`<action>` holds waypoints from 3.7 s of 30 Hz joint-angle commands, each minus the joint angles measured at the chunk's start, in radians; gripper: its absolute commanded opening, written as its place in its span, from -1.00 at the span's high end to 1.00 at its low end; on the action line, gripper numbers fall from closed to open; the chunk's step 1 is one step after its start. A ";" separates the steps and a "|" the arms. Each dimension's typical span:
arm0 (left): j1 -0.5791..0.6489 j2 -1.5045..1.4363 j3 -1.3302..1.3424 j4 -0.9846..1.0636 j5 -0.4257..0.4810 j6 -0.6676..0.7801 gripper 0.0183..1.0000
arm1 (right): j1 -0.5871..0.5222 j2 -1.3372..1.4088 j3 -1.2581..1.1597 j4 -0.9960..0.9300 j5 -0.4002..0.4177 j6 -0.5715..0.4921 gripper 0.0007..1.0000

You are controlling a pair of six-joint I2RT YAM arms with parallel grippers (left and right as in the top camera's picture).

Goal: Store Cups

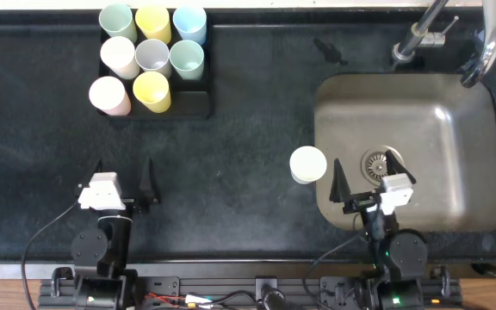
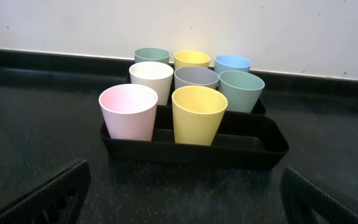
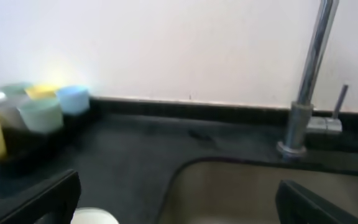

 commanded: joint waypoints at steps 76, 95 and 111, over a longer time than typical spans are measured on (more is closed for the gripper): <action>0.008 -0.012 -0.001 -0.004 0.010 0.023 -1.00 | 0.080 1.847 1.447 -1.420 -0.012 -0.130 -0.70; 0.008 -0.012 -0.001 -0.004 0.010 0.023 -1.00 | 0.123 1.847 1.352 -1.329 -0.026 -0.095 0.56; 0.008 -0.012 -0.001 -0.004 0.010 0.023 -1.00 | 0.130 1.780 1.474 -1.361 -0.069 -0.025 0.92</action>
